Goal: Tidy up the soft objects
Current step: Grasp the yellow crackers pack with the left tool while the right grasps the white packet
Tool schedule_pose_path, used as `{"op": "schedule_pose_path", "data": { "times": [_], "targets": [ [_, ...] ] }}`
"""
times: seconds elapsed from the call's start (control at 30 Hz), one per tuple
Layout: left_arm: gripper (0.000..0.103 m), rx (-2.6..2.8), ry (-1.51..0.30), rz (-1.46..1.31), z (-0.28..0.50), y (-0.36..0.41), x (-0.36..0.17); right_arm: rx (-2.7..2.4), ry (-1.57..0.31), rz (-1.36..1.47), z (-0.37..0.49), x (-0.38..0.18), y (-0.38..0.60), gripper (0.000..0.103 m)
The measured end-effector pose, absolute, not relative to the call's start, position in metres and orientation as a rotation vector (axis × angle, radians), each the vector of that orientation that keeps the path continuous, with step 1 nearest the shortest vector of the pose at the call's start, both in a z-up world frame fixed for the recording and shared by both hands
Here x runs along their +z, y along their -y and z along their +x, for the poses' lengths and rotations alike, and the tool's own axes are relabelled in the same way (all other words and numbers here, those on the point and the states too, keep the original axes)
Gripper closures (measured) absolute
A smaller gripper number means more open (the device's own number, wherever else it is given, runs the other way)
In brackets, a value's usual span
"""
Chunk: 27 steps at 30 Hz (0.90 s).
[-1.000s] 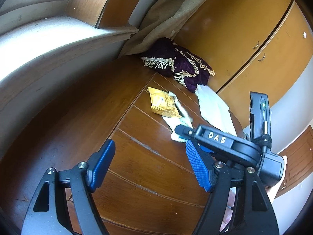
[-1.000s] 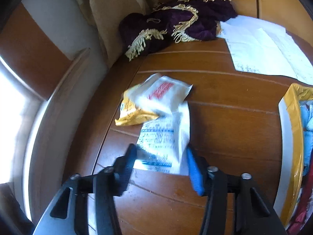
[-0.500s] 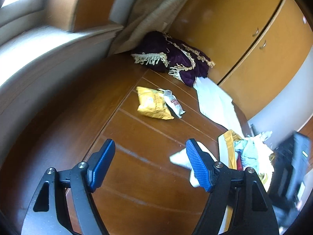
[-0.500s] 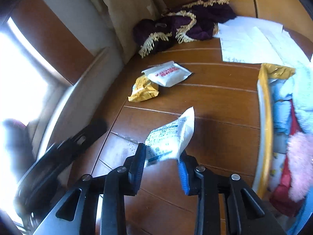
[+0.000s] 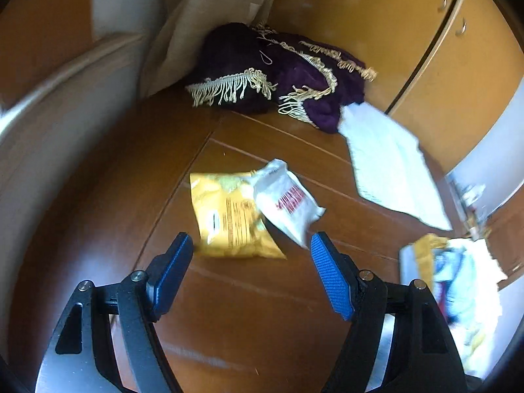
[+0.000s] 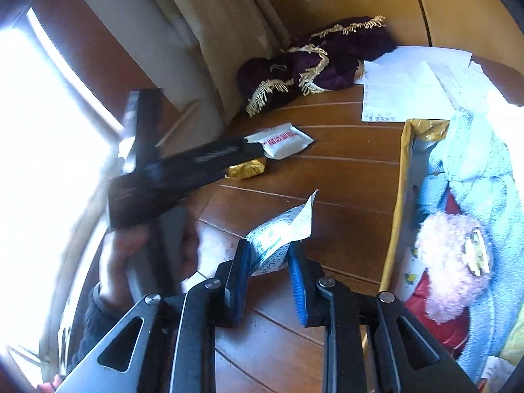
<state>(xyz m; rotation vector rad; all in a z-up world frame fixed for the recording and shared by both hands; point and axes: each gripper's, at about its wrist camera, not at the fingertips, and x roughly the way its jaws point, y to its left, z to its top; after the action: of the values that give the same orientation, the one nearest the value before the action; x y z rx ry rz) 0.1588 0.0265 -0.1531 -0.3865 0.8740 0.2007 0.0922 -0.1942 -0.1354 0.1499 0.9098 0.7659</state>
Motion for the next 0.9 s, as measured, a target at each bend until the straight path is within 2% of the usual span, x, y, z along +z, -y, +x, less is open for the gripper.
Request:
{"op": "schedule_pose_path", "data": {
  "times": [0.03, 0.13, 0.3, 0.4, 0.9],
  "targets": [
    [0.03, 0.219, -0.877, -0.358, 0.163, -0.026, -0.155, 0.777, -0.901, 0.154, 0.091, -0.134, 0.197, 0.079],
    [0.044, 0.234, -0.914, -0.314, 0.172, -0.027, -0.163, 0.804, -0.868, 0.173, 0.085, -0.128, 0.211, 0.079],
    [0.047, 0.238, -0.903, -0.221, 0.163, -0.017, -0.165, 0.842, -0.819, 0.183, 0.073, -0.124, 0.236, 0.079],
    [0.055, 0.233, -0.906, -0.203, 0.15, -0.011, -0.163, 0.879, -0.796, 0.191, 0.064, -0.124, 0.254, 0.079],
    [0.056, 0.079, -0.882, -0.436, 0.058, 0.036, -0.149, 0.822, -0.732, 0.182, 0.014, -0.123, 0.313, 0.079]
  ]
}}
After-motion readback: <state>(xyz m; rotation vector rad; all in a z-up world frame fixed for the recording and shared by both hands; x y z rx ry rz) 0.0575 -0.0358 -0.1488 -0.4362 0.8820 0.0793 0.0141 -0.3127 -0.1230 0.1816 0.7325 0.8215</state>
